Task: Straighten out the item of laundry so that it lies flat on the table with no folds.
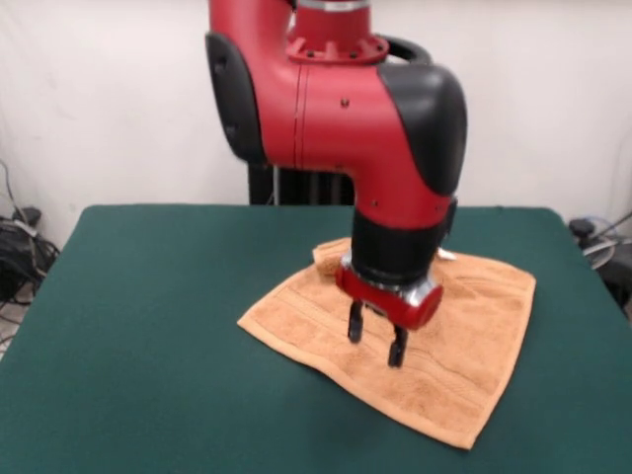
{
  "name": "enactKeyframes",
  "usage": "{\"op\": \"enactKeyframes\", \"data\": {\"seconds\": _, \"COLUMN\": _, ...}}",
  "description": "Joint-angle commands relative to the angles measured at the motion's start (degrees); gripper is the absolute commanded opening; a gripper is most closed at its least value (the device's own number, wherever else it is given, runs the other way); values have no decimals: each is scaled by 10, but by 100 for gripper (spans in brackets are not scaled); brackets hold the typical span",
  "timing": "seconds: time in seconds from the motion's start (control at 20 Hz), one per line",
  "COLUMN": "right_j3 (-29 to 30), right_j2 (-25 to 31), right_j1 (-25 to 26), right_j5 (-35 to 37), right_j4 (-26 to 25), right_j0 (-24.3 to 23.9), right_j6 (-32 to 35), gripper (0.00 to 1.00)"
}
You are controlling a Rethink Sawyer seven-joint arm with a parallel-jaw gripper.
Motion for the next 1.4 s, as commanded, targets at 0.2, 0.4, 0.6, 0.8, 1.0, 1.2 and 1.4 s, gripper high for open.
{"op": "enactKeyframes", "data": {"seconds": 0.2, "right_j3": 58, "right_j2": 36, "right_j1": 9, "right_j5": -29, "right_j4": -77, "right_j0": -3, "right_j6": -52, "gripper": 100}}
{"op": "enactKeyframes", "data": {"seconds": 0.4, "right_j3": 45, "right_j2": 66, "right_j1": 49, "right_j5": -40, "right_j4": -96, "right_j0": -18, "right_j6": -74, "gripper": 100}}
{"op": "enactKeyframes", "data": {"seconds": 0.6, "right_j3": 40, "right_j2": 68, "right_j1": 62, "right_j5": -53, "right_j4": -120, "right_j0": -11, "right_j6": -72, "gripper": 100}}
{"op": "enactKeyframes", "data": {"seconds": 0.8, "right_j3": 22, "right_j2": 71, "right_j1": 81, "right_j5": -55, "right_j4": -146, "right_j0": -13, "right_j6": -82, "gripper": 100}}
{"op": "enactKeyframes", "data": {"seconds": 1.0, "right_j3": -9, "right_j2": 33, "right_j1": 128, "right_j5": -145, "right_j4": -188, "right_j0": 14, "right_j6": -21, "gripper": 100}}
{"op": "enactKeyframes", "data": {"seconds": 1.2, "right_j3": -51, "right_j2": -97, "right_j1": 173, "right_j5": -286, "right_j4": -200, "right_j0": 115, "right_j6": 108, "gripper": 100}}
{"op": "enactKeyframes", "data": {"seconds": 1.4, "right_j3": -71, "right_j2": -275, "right_j1": 244, "right_j5": -409, "right_j4": -104, "right_j0": 234, "right_j6": 184, "gripper": 100}}
